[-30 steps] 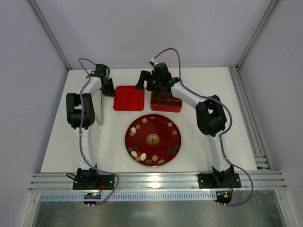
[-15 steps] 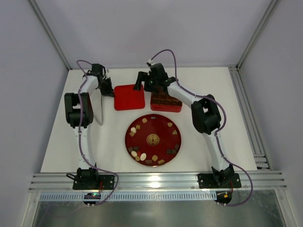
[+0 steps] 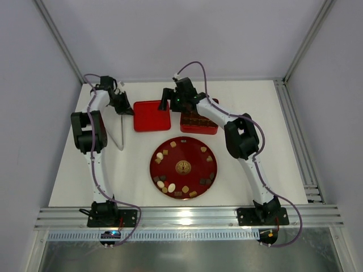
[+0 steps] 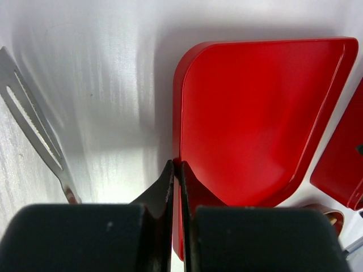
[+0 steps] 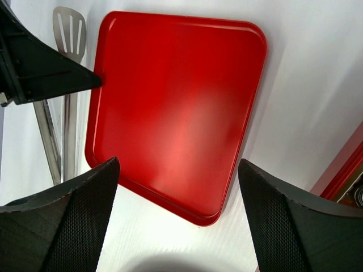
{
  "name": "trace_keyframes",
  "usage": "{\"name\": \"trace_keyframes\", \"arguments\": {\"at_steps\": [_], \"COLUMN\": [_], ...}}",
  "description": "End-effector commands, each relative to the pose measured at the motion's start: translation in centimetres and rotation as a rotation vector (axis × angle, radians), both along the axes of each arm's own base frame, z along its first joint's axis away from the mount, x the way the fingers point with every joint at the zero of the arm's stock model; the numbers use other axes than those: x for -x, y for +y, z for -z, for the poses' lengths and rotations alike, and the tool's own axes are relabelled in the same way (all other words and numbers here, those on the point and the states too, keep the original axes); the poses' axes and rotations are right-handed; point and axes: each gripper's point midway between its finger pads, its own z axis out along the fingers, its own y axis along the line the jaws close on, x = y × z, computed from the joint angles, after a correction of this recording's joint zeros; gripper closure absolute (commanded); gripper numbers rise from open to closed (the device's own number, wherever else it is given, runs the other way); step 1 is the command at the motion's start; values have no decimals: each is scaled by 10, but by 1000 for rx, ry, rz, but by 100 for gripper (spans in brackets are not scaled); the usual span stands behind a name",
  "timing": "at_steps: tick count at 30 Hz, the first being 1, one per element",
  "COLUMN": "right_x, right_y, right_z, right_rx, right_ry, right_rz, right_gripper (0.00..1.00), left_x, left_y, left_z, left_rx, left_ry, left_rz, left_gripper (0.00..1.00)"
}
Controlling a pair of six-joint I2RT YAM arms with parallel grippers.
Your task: Pack the chocolate
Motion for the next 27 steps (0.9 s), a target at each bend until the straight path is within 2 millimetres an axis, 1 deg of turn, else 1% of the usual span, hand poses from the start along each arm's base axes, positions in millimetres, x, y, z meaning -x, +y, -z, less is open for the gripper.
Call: {"name": "trace_keyframes", "arguments": {"at_steps": [1,3,4,9,15,21,25,27], "right_x": [-4,-4,-4,-3,-4,-4,-1,0], "right_y": [8,9,9,11,12,16,25,31], "right_z": [-13,-9,-5,1,4,1,-7,-14], "right_rx": [-7,-1,7,20,19,-4,-60,-96], "right_ry": [-28,-19,-15,-15,-13,-9,3,1], "right_rz": [11,14,17,12,18,9,-14,-30], "right_gripper": [16,17,17,17,17,17,17,17], "left_x": [-10,-9,-10,-10,-11,-12,-12,-12], "left_y": [-4,-6,-1,0,2,3,1,0], "left_z": [-35,-39,-40,-46,-53,-59,-64,-66], "left_rx": [62,80,83,131,159,182,199,210], "left_ry": [-73,-76,-80,-86,-95,-105,-111,-115], "left_rz": [26,29,23,25,20,20,25,28], "left_gripper": [100,100,100,100,100,100,100,100]}}
